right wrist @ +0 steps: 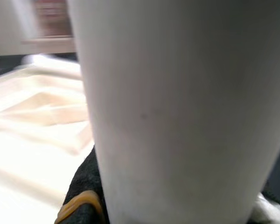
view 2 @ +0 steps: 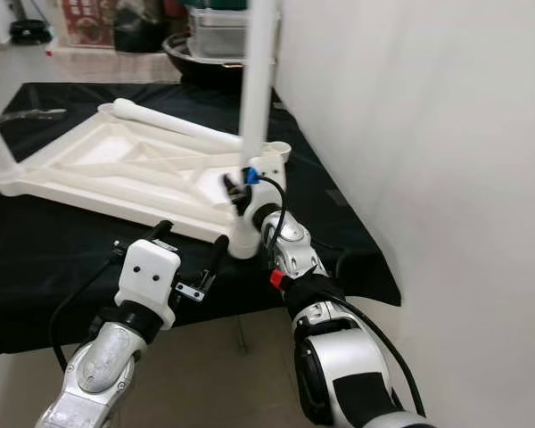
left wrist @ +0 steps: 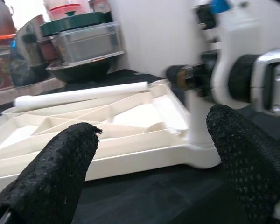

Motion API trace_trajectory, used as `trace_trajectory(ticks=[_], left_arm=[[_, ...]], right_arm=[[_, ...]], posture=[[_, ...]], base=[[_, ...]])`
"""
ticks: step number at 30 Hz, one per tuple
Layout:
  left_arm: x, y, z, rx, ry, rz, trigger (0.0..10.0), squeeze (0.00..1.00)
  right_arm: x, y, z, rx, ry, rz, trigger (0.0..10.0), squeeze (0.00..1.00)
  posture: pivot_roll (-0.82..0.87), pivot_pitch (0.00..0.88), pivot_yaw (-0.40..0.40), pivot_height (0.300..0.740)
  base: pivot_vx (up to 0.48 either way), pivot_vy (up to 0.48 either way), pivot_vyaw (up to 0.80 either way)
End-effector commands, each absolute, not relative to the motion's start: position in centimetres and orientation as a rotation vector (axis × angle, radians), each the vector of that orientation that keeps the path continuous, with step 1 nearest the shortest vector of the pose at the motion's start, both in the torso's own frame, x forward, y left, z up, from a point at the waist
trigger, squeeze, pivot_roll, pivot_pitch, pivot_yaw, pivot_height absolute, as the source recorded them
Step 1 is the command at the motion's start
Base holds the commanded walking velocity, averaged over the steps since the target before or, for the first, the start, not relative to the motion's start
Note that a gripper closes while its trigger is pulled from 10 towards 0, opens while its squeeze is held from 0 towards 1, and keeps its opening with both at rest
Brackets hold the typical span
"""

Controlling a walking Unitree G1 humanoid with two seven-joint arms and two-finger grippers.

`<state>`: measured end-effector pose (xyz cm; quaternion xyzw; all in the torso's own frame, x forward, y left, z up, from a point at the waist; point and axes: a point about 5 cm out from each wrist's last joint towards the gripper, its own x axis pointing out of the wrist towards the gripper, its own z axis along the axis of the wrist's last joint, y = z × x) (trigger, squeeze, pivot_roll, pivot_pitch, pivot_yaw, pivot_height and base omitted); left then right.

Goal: Building children table

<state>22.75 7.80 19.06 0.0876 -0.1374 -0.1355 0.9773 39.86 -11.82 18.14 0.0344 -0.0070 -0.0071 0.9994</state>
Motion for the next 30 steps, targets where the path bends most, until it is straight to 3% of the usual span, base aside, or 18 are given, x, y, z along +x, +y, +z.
trace_trajectory(ticks=[1,4,5,7,8,12,13,17,20,21,26,30], left_arm=[[22.7,7.6,18.8,0.180,-0.273,-0.285,10.0,0.00],[22.8,7.5,18.7,0.182,-0.271,-0.287,10.0,0.00],[22.8,7.5,18.7,0.182,-0.272,-0.287,10.0,0.00],[22.9,7.6,18.7,0.183,-0.271,-0.287,10.0,0.00],[22.8,7.6,18.6,0.184,-0.270,-0.287,10.0,0.00],[22.7,7.5,18.4,0.184,-0.268,-0.290,10.0,0.00],[22.7,7.5,18.4,0.189,-0.272,-0.291,10.0,0.00],[22.7,7.6,18.4,0.193,-0.274,-0.286,10.0,0.00],[22.7,7.7,18.3,0.193,-0.273,-0.284,10.0,0.00],[22.7,7.7,18.3,0.193,-0.273,-0.284,10.0,0.00],[22.9,7.6,18.8,0.200,-0.292,-0.289,10.0,0.00],[23.0,7.6,19.0,0.200,-0.295,-0.287,10.0,0.00]], right_arm=[[39.4,-13.6,16.6,0.066,0.064,-0.169,0.0,0.00],[38.2,-12.4,15.9,0.115,0.070,-0.203,0.0,0.00],[38.0,-11.8,15.9,0.120,0.057,-0.177,10.0,0.00],[38.0,-10.8,16.3,0.151,0.018,-0.111,10.0,0.00],[38.1,-9.8,17.1,0.162,-0.053,-0.025,10.0,1.00],[38.2,-9.0,18.2,0.163,-0.144,0.070,10.0,1.00],[38.4,-8.7,18.5,0.231,-0.146,0.221,10.0,0.00],[38.5,-8.9,18.9,0.254,-0.143,0.367,10.0,0.00],[37.7,-8.9,18.6,0.326,-0.074,0.698,10.0,0.00],[37.7,-8.9,18.6,0.326,-0.074,0.698,10.0,0.00],[36.5,-8.6,18.6,0.300,-0.011,1.141,10.0,0.00],[36.1,-8.1,18.1,0.230,0.027,1.258,10.0,0.00]], posture=[[0.10,0.062,-0.110,0.740],[0.11,0.060,-0.112,0.740],[0.11,0.060,-0.112,0.740],[0.10,0.058,-0.110,0.740],[0.10,0.052,-0.109,0.740],[0.10,0.042,-0.116,0.740],[0.11,0.037,-0.117,0.740],[0.11,0.034,-0.113,0.740],[0.10,0.036,-0.110,0.740],[0.10,0.036,-0.110,0.740],[0.11,0.059,-0.108,0.740],[0.11,0.062,-0.107,0.740]], base=[[0.000,0.000,0.00],[0.000,0.000,0.00],[0.000,0.000,0.00],[0.000,0.000,0.00],[0.000,0.000,0.00],[0.000,0.000,0.00],[0.000,0.000,0.00],[0.000,0.000,0.00],[0.000,0.000,0.00],[0.000,0.000,0.00],[0.000,0.000,0.00],[0.000,0.000,0.00]])
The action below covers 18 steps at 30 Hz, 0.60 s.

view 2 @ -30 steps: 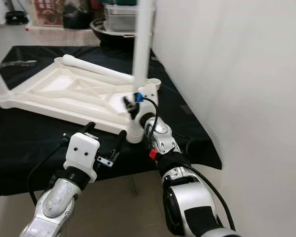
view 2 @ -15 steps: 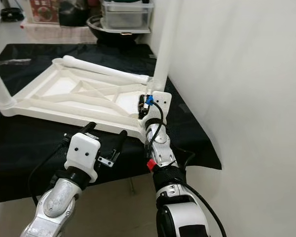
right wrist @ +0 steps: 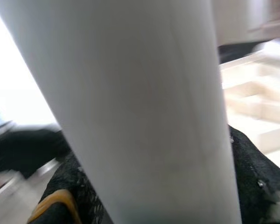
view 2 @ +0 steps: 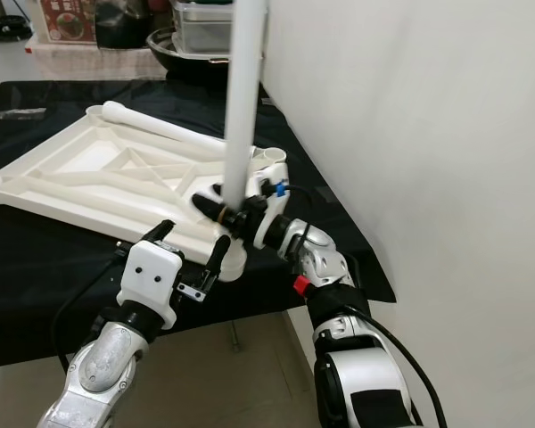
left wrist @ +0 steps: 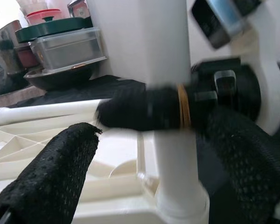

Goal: Building children table

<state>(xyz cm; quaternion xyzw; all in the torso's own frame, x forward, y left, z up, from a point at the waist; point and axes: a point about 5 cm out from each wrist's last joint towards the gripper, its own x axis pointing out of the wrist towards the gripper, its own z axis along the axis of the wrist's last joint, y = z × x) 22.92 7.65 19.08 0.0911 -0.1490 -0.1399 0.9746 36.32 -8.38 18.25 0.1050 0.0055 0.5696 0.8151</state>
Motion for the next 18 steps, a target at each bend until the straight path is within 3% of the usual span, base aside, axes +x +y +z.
trace_trajectory(ticks=[1,2,3,4,7,9,10,12,15,17,18], left_arm=[[23.0,7.6,19.0,0.201,-0.295,-0.285,10.0,0.00],[22.9,7.6,19.1,0.201,-0.296,-0.286,10.0,0.00],[22.9,7.6,19.1,0.201,-0.296,-0.286,10.0,0.00],[22.9,7.6,19.1,0.201,-0.295,-0.286,10.0,0.00],[22.9,7.6,19.1,0.201,-0.295,-0.284,10.0,0.00],[22.9,7.6,19.2,0.200,-0.296,-0.282,10.0,0.00],[22.9,7.6,19.2,0.200,-0.296,-0.282,10.0,0.00],[23.0,7.6,19.2,0.202,-0.296,-0.283,10.0,0.00],[23.0,7.6,19.2,0.204,-0.296,-0.284,10.0,0.00],[23.0,7.6,19.2,0.200,-0.295,-0.283,10.0,0.00],[23.0,7.6,19.2,0.200,-0.295,-0.283,10.0,0.00]], right_arm=[[36.0,-7.1,17.3,0.092,0.059,1.276,10.0,0.00],[36.4,-6.7,17.1,0.042,0.065,1.221,5.2,0.00],[36.4,-6.7,17.1,0.042,0.065,1.221,5.2,0.00],[36.8,-6.4,17.2,0.014,0.049,1.151,0.0,0.00],[38.2,-6.6,18.1,-0.015,0.000,0.907,0.0,0.00],[39.5,-8.0,19.0,-0.009,-0.029,0.646,0.0,0.00],[39.5,-8.0,19.0,-0.009,-0.029,0.646,0.0,0.00],[40.5,-10.3,19.5,0.009,-0.036,0.358,0.0,0.00],[40.6,-10.9,19.5,0.011,-0.035,0.300,0.0,0.00],[40.4,-14.3,18.5,0.070,0.004,-0.088,0.0,0.00],[40.4,-14.3,18.5,0.070,0.004,-0.088,0.0,0.00]], posture=[[0.11,0.063,-0.105,0.740],[0.11,0.067,-0.108,0.740],[0.11,0.067,-0.108,0.740],[0.11,0.067,-0.108,0.740],[0.11,0.067,-0.108,0.740],[0.11,0.072,-0.109,0.740],[0.11,0.072,-0.109,0.740],[0.10,0.073,-0.106,0.740],[0.10,0.073,-0.106,0.740],[0.10,0.078,-0.105,0.740],[0.10,0.078,-0.105,0.740]], base=[[0.000,0.000,0.00],[0.000,0.000,0.00],[0.000,0.000,0.00],[0.000,0.000,0.00],[0.000,0.000,0.00],[0.000,0.000,0.00],[0.000,0.000,0.00],[0.000,0.000,0.00],[0.000,0.000,0.00],[0.000,0.000,0.00],[0.000,0.000,0.00]])
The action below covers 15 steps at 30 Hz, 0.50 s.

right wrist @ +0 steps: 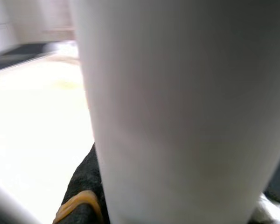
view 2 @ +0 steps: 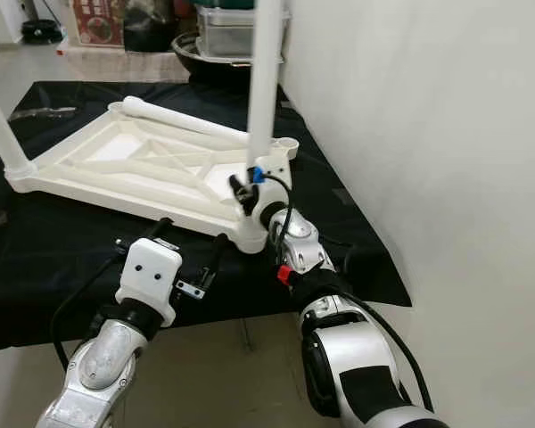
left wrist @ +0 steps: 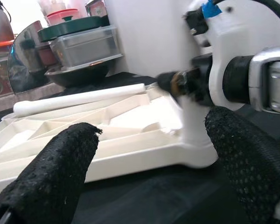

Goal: Building children table

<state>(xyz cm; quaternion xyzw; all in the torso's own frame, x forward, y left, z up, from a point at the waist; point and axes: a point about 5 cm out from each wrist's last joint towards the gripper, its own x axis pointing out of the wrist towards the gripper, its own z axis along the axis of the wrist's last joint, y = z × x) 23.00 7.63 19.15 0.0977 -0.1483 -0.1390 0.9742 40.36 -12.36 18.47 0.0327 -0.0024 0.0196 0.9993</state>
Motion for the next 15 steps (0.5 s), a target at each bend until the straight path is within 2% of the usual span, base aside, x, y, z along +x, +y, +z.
trace_trajectory(ticks=[1,3,4,5,6,7,9,10,12,13,15], left_arm=[[23.0,7.6,19.2,0.201,-0.295,-0.283,10.0,0.00],[23.0,7.6,19.1,0.200,-0.294,-0.285,10.0,0.00],[23.0,7.6,19.1,0.205,-0.294,-0.287,10.0,0.00],[23.0,7.6,19.1,0.206,-0.293,-0.288,10.0,0.00],[23.0,7.6,19.1,0.208,-0.293,-0.289,10.0,0.00],[23.0,7.6,19.1,0.211,-0.292,-0.289,10.0,0.00],[23.0,7.7,19.1,0.212,-0.292,-0.288,10.0,0.00],[23.1,7.7,19.0,0.213,-0.291,-0.284,10.0,0.00],[23.1,7.8,19.0,0.214,-0.289,-0.279,10.0,0.00],[23.1,7.9,19.0,0.215,-0.288,-0.277,10.0,0.00],[23.1,7.9,19.0,0.215,-0.288,-0.275,10.0,0.00]], right_arm=[[40.1,-15.0,18.1,0.102,0.021,-0.193,0.0,0.00],[39.5,-15.4,17.2,0.143,0.061,-0.306,0.0,0.00],[39.5,-14.4,17.1,0.166,0.059,-0.272,0.0,0.00],[39.5,-13.3,17.2,0.196,0.039,-0.216,2.9,0.00],[39.5,-12.5,17.4,0.216,0.022,-0.174,2.9,0.00],[39.6,-11.8,17.7,0.223,-0.008,-0.123,10.0,0.00],[39.6,-11.2,18.0,0.235,-0.025,-0.092,10.0,0.00],[39.6,-10.8,18.5,0.217,-0.072,-0.043,10.0,1.00],[39.7,-10.7,19.0,0.192,-0.123,0.002,10.0,1.00],[39.8,-10.8,19.3,0.213,-0.133,0.054,10.0,0.00],[39.9,-11.0,19.5,0.241,-0.133,0.079,10.0,0.00]], posture=[[0.10,0.078,-0.105,0.740],[0.10,0.084,-0.106,0.740],[0.10,0.086,-0.108,0.740],[0.10,0.086,-0.108,0.740],[0.10,0.086,-0.108,0.740],[0.10,0.086,-0.110,0.740],[0.10,0.086,-0.110,0.740],[0.10,0.086,-0.112,0.740],[0.10,0.088,-0.110,0.740],[0.10,0.087,-0.112,0.740],[0.10,0.088,-0.112,0.740]], base=[[0.000,0.000,0.00],[0.000,0.000,0.00],[0.000,0.000,0.00],[0.000,0.000,0.00],[0.000,0.000,0.00],[0.000,0.000,0.00],[0.000,0.000,0.00],[0.000,0.000,0.00],[0.000,0.000,0.00],[0.000,0.000,0.00],[0.000,0.000,0.00]])
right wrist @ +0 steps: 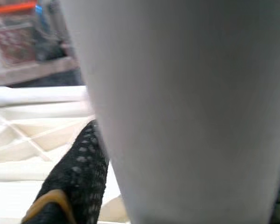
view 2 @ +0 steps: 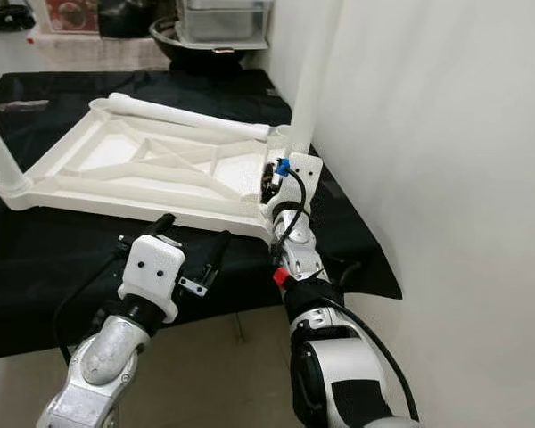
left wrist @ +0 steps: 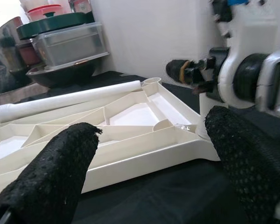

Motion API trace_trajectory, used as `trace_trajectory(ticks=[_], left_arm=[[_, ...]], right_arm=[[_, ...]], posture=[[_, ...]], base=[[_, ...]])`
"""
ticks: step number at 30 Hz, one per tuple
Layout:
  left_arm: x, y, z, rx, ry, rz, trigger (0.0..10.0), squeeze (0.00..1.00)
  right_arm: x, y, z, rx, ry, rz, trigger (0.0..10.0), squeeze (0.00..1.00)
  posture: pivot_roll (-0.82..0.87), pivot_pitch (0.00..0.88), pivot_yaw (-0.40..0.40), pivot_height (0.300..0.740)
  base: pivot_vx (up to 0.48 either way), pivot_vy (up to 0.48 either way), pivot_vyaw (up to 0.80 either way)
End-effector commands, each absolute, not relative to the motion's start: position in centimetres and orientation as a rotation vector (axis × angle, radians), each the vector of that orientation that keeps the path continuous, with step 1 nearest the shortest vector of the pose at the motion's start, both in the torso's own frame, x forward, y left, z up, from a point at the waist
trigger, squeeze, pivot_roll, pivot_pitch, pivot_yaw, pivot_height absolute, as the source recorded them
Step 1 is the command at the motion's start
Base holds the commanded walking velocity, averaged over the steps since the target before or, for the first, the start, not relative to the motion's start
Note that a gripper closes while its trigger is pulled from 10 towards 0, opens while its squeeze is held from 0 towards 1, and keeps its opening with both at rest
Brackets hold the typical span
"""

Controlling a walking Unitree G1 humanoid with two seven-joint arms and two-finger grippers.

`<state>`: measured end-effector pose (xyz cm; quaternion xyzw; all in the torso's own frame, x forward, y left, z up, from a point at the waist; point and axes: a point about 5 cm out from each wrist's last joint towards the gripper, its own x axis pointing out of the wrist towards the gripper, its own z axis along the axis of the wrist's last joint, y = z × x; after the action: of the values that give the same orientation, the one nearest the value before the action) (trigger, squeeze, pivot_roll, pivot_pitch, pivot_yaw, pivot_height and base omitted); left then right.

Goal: Building children table

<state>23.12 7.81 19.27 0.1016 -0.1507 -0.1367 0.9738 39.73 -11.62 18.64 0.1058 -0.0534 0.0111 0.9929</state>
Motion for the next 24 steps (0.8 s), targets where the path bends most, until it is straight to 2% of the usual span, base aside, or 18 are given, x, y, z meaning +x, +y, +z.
trace_trajectory(ticks=[1,3,5,9,11,12,15,17,21,22,24], left_arm=[[23.1,7.9,19.0,0.215,-0.288,-0.275,10.0,0.00],[23.2,8.0,18.9,0.215,-0.288,-0.274,10.0,0.00],[23.2,8.0,18.9,0.219,-0.289,-0.276,10.0,0.00],[23.3,8.0,18.9,0.221,-0.290,-0.278,10.0,0.00],[23.3,8.1,19.1,0.224,-0.295,-0.274,10.0,0.00],[23.3,8.1,19.1,0.224,-0.295,-0.274,10.0,0.00],[23.3,8.2,19.1,0.226,-0.298,-0.269,10.0,0.00],[23.3,8.1,19.1,0.226,-0.298,-0.270,10.0,0.00],[23.3,8.1,19.0,0.226,-0.298,-0.272,10.0,0.00],[23.2,8.1,19.0,0.225,-0.297,-0.274,10.0,0.00],[23.2,8.0,18.9,0.223,-0.296,-0.275,10.0,0.00]], right_arm=[[40.0,-10.6,19.8,0.328,-0.125,0.204,10.0,0.00],[39.8,-10.3,20.4,0.487,-0.117,0.483,10.0,0.00],[39.0,-10.4,20.1,0.488,-0.112,0.721,10.0,0.00],[39.0,-10.7,19.8,0.460,-0.094,0.729,10.0,0.00],[38.1,-10.6,19.5,0.386,-0.055,0.975,10.0,0.00],[38.1,-10.6,19.5,0.386,-0.055,0.975,10.0,0.00],[36.7,-9.2,18.7,0.275,0.011,1.249,10.0,0.00],[36.3,-7.9,18.2,0.233,0.043,1.305,10.0,0.00],[36.2,-7.3,17.9,0.218,0.054,1.322,10.0,0.00],[36.8,-6.8,17.7,0.163,0.049,1.206,0.0,0.00],[38.1,-6.7,17.7,0.084,0.033,0.946,0.0,0.00]], posture=[[0.10,0.087,-0.112,0.740],[0.10,0.084,-0.115,0.740],[0.10,0.083,-0.116,0.740],[0.11,0.082,-0.116,0.740],[0.11,0.074,-0.125,0.740],[0.11,0.074,-0.125,0.740],[0.12,0.067,-0.126,0.740],[0.12,0.063,-0.124,0.740],[0.12,0.063,-0.124,0.740],[0.12,0.053,-0.124,0.740],[0.12,0.049,-0.127,0.740]], base=[[0.000,0.000,0.00],[0.000,0.000,0.00],[0.000,0.000,0.00],[0.000,0.000,0.00],[0.000,0.000,0.00],[0.000,0.000,0.00],[0.000,0.000,0.00],[0.000,0.000,0.00],[0.000,0.000,0.00],[0.000,0.000,0.00],[0.000,0.000,0.00]])
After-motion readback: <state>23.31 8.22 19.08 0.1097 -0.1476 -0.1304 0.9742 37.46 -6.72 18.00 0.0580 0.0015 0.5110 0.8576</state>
